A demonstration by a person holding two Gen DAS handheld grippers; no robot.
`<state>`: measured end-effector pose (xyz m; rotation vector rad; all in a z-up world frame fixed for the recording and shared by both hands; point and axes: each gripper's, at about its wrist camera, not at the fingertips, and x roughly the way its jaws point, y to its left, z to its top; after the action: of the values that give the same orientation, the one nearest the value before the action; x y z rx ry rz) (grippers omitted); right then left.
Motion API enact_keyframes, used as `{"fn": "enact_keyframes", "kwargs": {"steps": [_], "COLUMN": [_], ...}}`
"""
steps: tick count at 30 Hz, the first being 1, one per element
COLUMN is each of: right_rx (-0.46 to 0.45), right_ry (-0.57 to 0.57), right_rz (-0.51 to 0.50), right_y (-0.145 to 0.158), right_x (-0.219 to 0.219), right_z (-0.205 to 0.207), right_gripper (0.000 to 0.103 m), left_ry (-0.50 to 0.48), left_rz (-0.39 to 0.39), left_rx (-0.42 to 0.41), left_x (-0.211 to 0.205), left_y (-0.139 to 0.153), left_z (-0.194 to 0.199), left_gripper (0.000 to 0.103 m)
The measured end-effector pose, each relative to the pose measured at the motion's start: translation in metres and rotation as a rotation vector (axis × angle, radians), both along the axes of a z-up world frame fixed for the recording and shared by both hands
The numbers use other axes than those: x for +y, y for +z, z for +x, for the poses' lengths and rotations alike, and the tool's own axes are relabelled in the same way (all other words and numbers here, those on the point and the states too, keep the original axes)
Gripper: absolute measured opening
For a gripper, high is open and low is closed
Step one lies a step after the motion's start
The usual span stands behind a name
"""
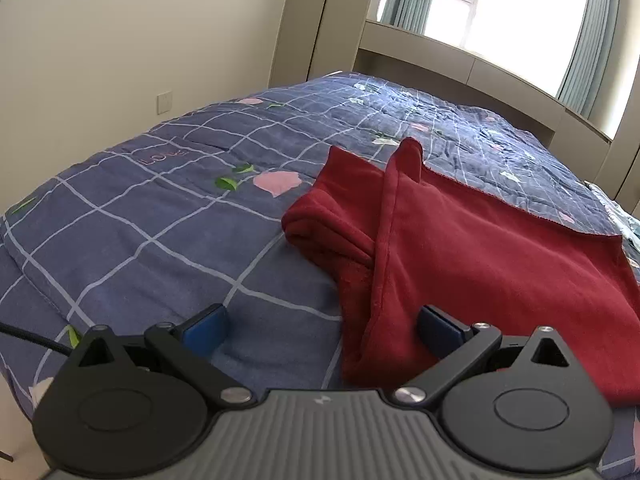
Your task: Fold small clothes
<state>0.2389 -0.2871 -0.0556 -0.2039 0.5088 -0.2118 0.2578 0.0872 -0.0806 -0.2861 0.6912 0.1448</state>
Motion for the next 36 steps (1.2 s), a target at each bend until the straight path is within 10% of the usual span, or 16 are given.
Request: {"fn": "enact_keyframes", "kwargs": {"steps": [12, 25, 36], "right_rx": [-0.055, 0.076, 0.098], "right_ry": [0.143, 0.314, 0.327], "right_rz": [-0.023, -0.144, -0.157], "right_y": [0.022, 0.008, -0.015], "right_x": [0.074, 0.17, 0.168], "right_z": [0.037, 0.149, 0.117], "right_gripper": [0.102, 0.102, 0.102], "left_ry": [0.003, -0.011, -0.011], "left_rz": [0.043, 0.046, 0.046], "left_rx": [0.021, 0.008, 0.01], "left_x": [-0.009, -0.008, -0.007], "left_y": [-0.003, -0.005, -0.006], "left_z": [0.006, 0.004, 0.004], "left_gripper": [0.103, 0.103, 0.103]}}
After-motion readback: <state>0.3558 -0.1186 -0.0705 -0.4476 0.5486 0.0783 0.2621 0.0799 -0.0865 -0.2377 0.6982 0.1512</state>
